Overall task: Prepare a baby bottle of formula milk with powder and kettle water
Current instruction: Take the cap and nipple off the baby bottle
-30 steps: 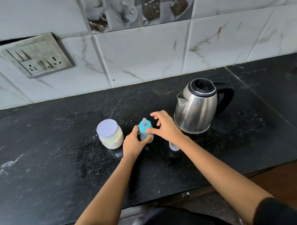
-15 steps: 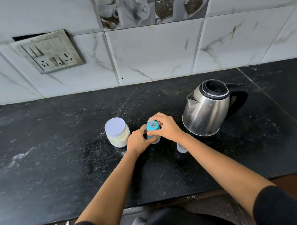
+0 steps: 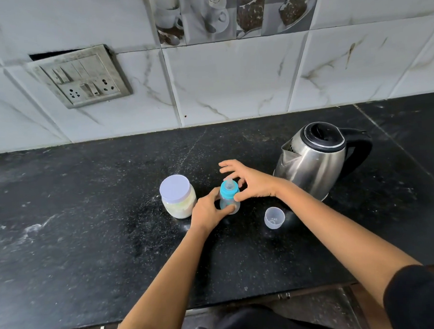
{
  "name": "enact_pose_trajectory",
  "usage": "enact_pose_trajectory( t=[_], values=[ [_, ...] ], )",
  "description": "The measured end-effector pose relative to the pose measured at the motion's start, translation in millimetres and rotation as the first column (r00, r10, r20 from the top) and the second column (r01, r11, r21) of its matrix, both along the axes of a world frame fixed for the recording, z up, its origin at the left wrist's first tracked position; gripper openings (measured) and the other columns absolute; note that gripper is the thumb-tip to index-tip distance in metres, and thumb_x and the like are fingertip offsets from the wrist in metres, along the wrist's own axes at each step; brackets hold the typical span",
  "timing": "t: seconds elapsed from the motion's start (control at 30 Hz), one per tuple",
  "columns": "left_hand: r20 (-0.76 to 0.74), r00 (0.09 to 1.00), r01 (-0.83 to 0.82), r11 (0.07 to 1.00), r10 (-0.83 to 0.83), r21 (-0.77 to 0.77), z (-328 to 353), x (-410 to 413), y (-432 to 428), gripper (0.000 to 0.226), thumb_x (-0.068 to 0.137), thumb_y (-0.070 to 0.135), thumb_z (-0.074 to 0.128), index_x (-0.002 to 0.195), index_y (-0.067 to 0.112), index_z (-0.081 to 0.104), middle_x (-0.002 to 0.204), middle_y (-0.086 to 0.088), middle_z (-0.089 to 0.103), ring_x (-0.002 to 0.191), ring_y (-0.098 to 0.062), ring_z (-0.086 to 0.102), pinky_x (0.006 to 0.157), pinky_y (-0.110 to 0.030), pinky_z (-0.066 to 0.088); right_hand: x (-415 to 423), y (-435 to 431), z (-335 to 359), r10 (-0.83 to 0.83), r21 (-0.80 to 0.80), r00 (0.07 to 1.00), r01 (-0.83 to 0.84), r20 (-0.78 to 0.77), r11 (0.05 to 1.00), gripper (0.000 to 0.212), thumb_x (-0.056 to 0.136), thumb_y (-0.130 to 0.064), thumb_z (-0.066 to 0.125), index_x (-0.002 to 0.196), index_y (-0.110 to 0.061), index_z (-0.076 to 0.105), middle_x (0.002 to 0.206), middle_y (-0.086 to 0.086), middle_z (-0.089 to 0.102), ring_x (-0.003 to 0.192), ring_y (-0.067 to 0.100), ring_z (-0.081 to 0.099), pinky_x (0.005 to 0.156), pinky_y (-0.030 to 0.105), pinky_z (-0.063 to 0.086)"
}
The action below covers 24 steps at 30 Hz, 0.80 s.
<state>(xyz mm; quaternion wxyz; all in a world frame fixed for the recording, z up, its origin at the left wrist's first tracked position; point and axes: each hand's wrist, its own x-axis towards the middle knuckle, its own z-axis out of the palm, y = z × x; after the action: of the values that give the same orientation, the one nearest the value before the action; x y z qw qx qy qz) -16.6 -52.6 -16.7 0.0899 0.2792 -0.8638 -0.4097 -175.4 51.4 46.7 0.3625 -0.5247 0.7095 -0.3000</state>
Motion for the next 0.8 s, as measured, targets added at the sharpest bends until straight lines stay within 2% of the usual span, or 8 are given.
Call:
enact_pose_trajectory(
  t=[0.1,0.17,0.23,0.33,0.43,0.5,0.63,0.8],
  values=[
    [-0.014,1.0,-0.008,1.0,0.008,0.01,-1.1,0.0,2.0,0.06,0.077,0.044,0.072,0.129,0.025,0.05,0.123,0.007,0.062,0.111,-0.009,0.056,0.095,-0.031,0.047,14.5,11.7,-10.8,-0.252,-0.13,0.956,0.233,-0.15,0.964,0.088,0.063,-0.033,0.087,0.134,-0.026,0.035,0.125,-0.005,0.043,0.116,0.01,0.042,0.101,0.033,0.04],
    [-0.021,1.0,-0.006,1.0,0.007,0.025,-0.9,0.4,3.4,0.059,0.078,0.042,0.072,0.13,0.026,0.049,0.124,0.007,0.061,0.112,-0.008,0.056,0.094,-0.027,0.045,21.8,14.1,-15.0,-0.327,-0.193,0.924,0.29,-0.2,0.937,0.075,0.065,-0.037,0.085,0.125,-0.023,0.043,0.11,-0.009,0.051,0.111,0.011,0.043,0.101,0.04,0.038],
    [-0.032,0.999,-0.008,0.999,0.009,0.036,-1.1,1.1,3.7,0.058,0.077,0.039,0.073,0.129,0.026,0.05,0.122,0.008,0.062,0.111,-0.007,0.056,0.094,-0.026,0.045,25.1,15.5,-16.1,-0.297,-0.207,0.937,0.258,-0.186,0.944,0.062,0.074,-0.032,0.08,0.124,-0.023,0.045,0.111,-0.013,0.056,0.113,0.009,0.045,0.103,0.039,0.036],
    [-0.042,0.999,-0.014,0.999,0.015,0.031,-0.2,1.8,4.8,0.058,0.077,0.037,0.074,0.129,0.026,0.051,0.122,0.007,0.062,0.113,-0.008,0.056,0.095,-0.027,0.045,18.8,22.9,-17.5,-0.193,-0.168,0.969,0.167,-0.151,0.971,0.056,0.088,-0.011,0.064,0.136,-0.024,0.038,0.135,-0.012,0.05,0.13,0.007,0.038,0.108,0.027,0.029],
    [-0.044,0.999,-0.026,0.999,0.028,0.039,-0.4,2.3,6.7,0.059,0.078,0.034,0.074,0.13,0.025,0.05,0.125,0.007,0.061,0.114,-0.008,0.055,0.095,-0.025,0.042,11.5,27.5,-25.1,-0.212,-0.132,0.946,0.184,-0.246,0.974,0.061,0.089,-0.004,0.054,0.142,-0.025,0.033,0.145,-0.003,0.039,0.136,0.013,0.03,0.113,0.039,0.03],
    [-0.053,0.998,-0.032,0.999,0.034,0.039,-1.1,2.2,7.9,0.059,0.077,0.036,0.074,0.13,0.025,0.05,0.125,0.007,0.061,0.114,-0.008,0.055,0.096,-0.027,0.044,14.7,25.9,-28.0,-0.205,-0.137,0.953,0.178,-0.222,0.975,0.064,0.086,-0.012,0.062,0.142,-0.024,0.034,0.138,-0.001,0.04,0.13,0.013,0.035,0.11,0.041,0.036],
    [-0.06,0.998,-0.033,0.998,0.036,0.048,-1.3,1.7,8.8,0.06,0.074,0.035,0.076,0.128,0.024,0.052,0.12,0.007,0.063,0.109,-0.009,0.058,0.094,-0.03,0.047,28.4,15.5,-25.7,-0.152,-0.133,0.981,0.136,-0.119,0.982,0.08,0.073,-0.028,0.079,0.139,-0.03,0.035,0.137,-0.006,0.044,0.125,0.008,0.039,0.102,0.027,0.035],
    [-0.068,0.997,-0.024,0.995,0.031,0.096,-2.5,2.0,9.0,0.053,0.078,0.033,0.073,0.126,0.028,0.052,0.117,0.013,0.063,0.108,-0.005,0.057,0.092,-0.025,0.045,23.0,4.7,-19.2,-0.205,-0.151,0.978,0.196,-0.046,0.969,0.084,0.067,-0.027,0.084,0.138,-0.032,0.04,0.13,-0.009,0.055,0.121,0.006,0.047,0.103,0.03,0.039]
  ],
)
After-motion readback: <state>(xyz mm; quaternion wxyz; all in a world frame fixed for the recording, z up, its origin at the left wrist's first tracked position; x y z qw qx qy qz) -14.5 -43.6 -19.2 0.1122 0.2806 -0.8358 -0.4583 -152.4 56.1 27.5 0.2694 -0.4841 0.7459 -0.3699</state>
